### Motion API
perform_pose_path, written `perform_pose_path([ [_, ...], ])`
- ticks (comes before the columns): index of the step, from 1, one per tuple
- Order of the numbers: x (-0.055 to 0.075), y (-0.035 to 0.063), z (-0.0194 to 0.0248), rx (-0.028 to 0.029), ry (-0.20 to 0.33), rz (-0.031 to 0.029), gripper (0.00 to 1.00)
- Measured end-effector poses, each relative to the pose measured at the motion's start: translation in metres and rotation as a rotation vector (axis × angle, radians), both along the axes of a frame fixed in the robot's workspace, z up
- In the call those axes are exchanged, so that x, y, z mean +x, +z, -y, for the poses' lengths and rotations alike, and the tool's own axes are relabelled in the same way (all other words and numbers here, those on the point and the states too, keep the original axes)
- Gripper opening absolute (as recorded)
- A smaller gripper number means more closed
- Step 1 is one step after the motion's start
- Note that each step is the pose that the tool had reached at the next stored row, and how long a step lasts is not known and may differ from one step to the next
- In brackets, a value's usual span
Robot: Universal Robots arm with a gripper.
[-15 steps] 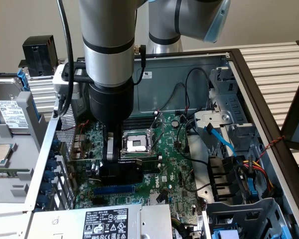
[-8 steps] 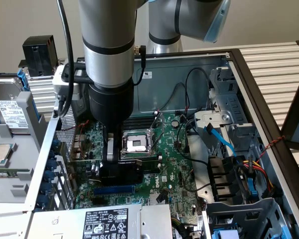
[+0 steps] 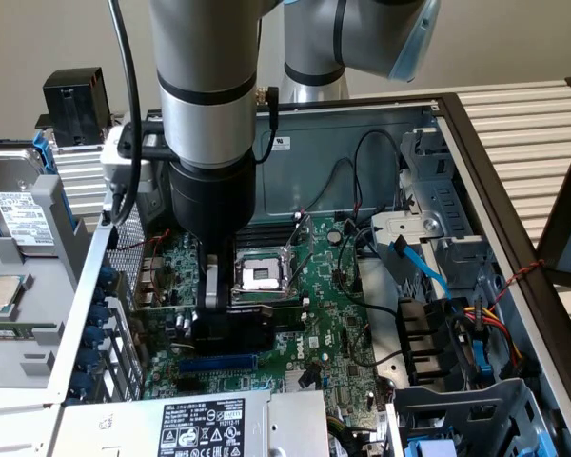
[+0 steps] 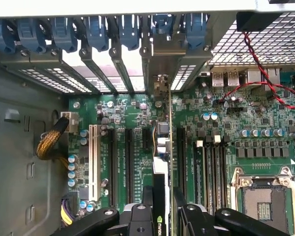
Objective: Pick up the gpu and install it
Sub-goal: 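Insert the gpu into the slot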
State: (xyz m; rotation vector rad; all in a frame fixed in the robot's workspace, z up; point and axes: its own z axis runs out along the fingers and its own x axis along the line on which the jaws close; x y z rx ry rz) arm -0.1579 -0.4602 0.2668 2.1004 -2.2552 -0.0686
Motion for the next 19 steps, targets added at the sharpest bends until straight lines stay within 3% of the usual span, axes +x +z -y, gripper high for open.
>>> perform_pose_path([
  [19,-0.0056,-0.0024,0.0,0.0018,0.0,0.0156,0.27],
])
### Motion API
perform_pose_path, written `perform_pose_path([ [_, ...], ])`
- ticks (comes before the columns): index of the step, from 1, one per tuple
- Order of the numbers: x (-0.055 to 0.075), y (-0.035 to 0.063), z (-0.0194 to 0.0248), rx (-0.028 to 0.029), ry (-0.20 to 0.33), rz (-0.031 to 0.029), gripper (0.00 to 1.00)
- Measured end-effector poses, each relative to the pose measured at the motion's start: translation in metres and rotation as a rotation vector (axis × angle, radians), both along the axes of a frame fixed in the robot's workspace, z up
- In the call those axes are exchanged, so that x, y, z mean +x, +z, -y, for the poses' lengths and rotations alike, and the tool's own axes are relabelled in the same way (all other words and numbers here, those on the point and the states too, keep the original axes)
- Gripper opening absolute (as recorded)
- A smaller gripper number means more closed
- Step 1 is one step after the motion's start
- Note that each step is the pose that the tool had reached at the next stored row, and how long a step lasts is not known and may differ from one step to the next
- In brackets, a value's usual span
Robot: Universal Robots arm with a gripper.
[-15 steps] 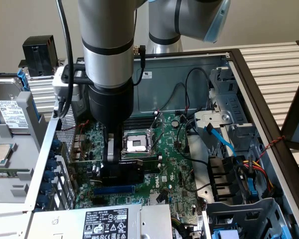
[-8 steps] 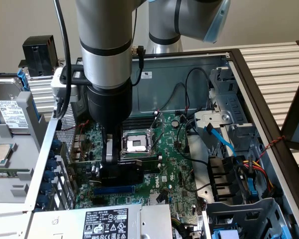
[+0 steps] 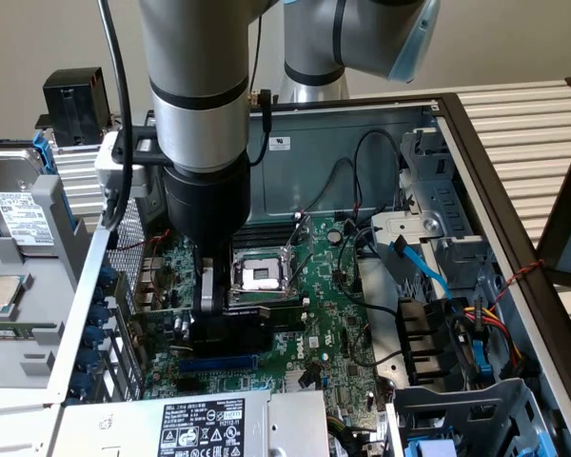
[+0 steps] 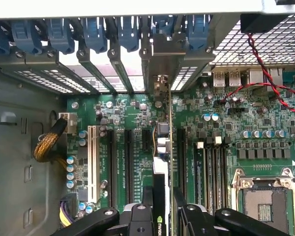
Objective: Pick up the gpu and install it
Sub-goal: 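Insert the gpu into the slot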
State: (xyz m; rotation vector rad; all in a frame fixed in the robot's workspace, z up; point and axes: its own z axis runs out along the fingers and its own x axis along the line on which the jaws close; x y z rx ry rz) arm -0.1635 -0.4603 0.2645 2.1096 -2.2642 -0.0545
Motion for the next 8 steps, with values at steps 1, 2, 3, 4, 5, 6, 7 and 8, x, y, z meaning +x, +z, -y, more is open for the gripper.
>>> perform_pose_path([
  [1,-0.0004,0.0,0.0,0.0002,0.0,0.0,0.27],
  [2,-0.0005,0.0,0.0,0.0006,0.0,-0.0001,0.27],
  [3,-0.0008,0.0,0.0,0.0011,0.0,-0.0001,0.27],
  [4,-0.0008,-0.0001,0.0,0.0012,0.0,0.0,0.27],
  [5,-0.001,-0.0001,0.0,0.0017,0.0,0.0,0.27],
  [6,-0.0012,-0.0001,0.0,0.0023,0.0,0.0,0.27],
  [7,-0.0014,-0.0001,0.0,0.0034,0.0,0.0,0.27],
  [8,-0.0016,-0.0001,0.0,0.0047,0.0,0.0,0.27],
])
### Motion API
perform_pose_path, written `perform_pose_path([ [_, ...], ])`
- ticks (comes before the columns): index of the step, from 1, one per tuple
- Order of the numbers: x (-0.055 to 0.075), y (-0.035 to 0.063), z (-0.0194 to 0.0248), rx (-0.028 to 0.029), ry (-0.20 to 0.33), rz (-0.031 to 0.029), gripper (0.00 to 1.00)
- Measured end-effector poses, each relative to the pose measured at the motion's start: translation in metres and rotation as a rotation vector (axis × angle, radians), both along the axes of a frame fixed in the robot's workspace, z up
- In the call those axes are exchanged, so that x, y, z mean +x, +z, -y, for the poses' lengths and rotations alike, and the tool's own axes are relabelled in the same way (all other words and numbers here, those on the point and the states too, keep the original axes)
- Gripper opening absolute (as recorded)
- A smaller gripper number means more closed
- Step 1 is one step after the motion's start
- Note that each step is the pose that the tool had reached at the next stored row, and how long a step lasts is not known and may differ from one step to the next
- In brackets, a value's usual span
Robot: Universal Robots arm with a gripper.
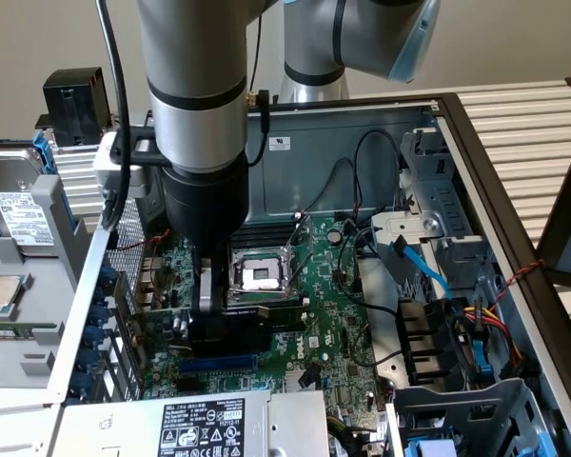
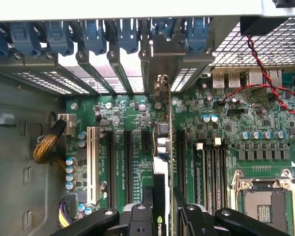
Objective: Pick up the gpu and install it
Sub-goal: 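Insert the gpu into the slot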
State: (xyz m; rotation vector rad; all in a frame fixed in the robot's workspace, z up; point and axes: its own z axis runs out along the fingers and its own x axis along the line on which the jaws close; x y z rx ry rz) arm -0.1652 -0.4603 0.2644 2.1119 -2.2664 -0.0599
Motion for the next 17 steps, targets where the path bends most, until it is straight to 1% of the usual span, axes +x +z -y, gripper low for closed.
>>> perform_pose_path([
  [3,-0.0003,-0.0001,-0.0001,0.0025,0.0,0.0001,0.27],
  [13,-0.0006,-0.0006,0.0018,0.0027,0.0,-0.0001,0.27],
  [17,-0.0006,-0.0015,0.0018,0.0027,0.0,-0.0001,0.27],
])
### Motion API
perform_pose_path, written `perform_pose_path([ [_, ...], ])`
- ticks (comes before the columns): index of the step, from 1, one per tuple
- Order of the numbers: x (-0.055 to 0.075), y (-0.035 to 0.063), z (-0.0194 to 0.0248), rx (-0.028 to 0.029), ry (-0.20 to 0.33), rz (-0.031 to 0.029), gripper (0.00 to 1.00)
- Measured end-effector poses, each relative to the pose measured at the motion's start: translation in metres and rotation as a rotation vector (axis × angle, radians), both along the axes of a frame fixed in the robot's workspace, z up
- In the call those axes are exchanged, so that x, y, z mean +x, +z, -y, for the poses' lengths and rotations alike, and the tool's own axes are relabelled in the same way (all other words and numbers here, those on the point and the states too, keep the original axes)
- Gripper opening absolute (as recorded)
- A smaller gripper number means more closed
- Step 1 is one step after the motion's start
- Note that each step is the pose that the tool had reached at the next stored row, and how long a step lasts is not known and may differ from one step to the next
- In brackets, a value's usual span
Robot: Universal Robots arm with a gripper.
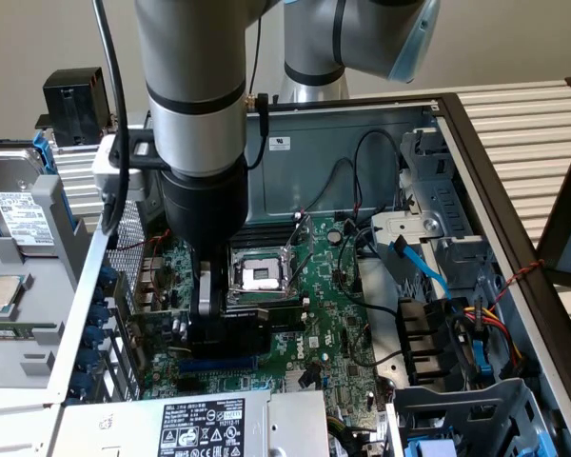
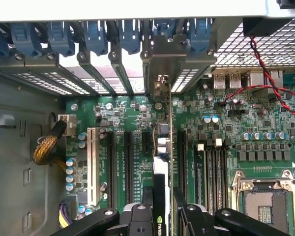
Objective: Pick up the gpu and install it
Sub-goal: 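Insert the gpu into the slot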
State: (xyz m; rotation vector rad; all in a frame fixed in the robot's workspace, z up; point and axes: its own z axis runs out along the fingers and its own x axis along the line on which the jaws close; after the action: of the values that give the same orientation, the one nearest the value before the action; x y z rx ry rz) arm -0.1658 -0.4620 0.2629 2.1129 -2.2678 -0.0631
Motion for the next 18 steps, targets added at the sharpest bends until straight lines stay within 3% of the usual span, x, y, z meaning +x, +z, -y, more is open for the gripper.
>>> perform_pose_path([
  [18,0.0,-0.0019,-0.0006,0.0,0.0,0.0001,0.27],
])
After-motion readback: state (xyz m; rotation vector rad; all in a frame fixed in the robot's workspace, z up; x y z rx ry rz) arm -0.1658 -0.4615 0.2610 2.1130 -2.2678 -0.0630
